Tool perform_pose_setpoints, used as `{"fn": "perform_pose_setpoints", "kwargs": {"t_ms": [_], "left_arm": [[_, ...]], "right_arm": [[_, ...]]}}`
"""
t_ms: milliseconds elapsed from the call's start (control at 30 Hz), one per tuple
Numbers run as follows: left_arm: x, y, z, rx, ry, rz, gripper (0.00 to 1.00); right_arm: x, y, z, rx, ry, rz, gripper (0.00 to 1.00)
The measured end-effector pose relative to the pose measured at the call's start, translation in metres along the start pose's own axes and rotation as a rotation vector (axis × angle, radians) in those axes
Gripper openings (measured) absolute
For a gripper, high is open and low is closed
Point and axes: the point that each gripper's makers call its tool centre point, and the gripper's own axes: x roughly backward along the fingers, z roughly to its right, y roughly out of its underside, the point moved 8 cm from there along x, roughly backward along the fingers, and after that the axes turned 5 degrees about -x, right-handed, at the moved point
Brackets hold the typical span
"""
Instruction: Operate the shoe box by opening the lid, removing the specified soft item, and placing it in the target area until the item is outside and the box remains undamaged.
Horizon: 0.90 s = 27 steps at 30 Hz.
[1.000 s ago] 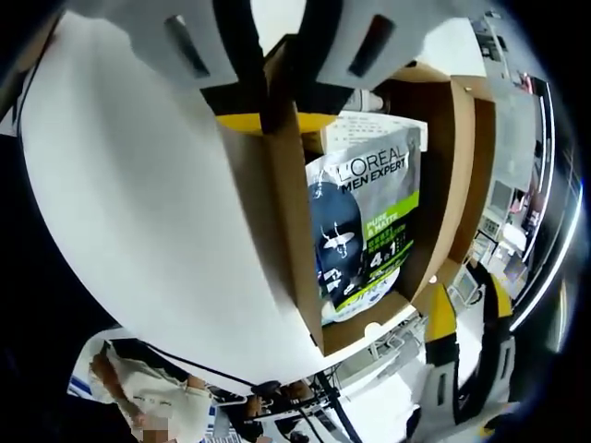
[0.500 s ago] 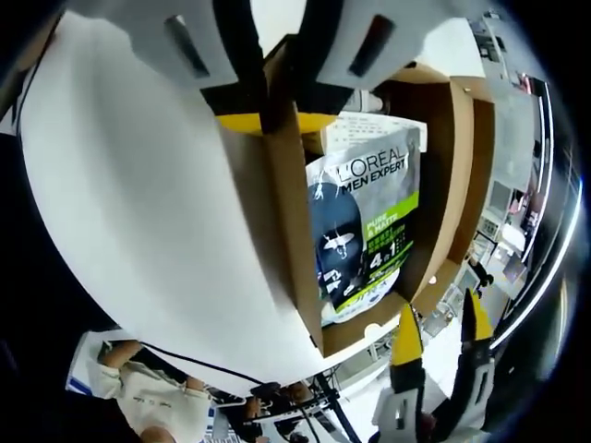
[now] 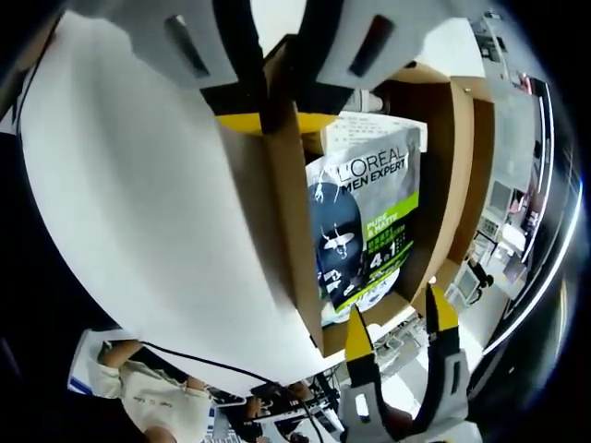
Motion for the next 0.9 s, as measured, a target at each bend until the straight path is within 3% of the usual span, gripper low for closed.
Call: {"fn": "perform_pose_setpoints", "kwargs": {"t_ms": [33,367,700,900], "left_arm": [[0.000,0.000,0.000,-0.001,0.000,-0.001,0.08],[0.000,0.000,-0.002,-0.003,0.002,-0.001,0.08],[0.000,0.000,0.003,-0.009,0.003,-0.002,0.08],[0.000,0.000,0.005,-0.008,0.003,-0.002,0.07]], "right_arm": [[-0.003,0.001,-0.002,0.019,-0.024,-0.025,0.44],[-0.013,-0.001,-0.007,0.049,-0.101,-0.020,0.48],[-0.032,-0.005,-0.007,0.014,-0.130,-0.009,0.47],[-0.035,-0.005,-0.005,-0.009,-0.084,-0.002,0.53]]}}
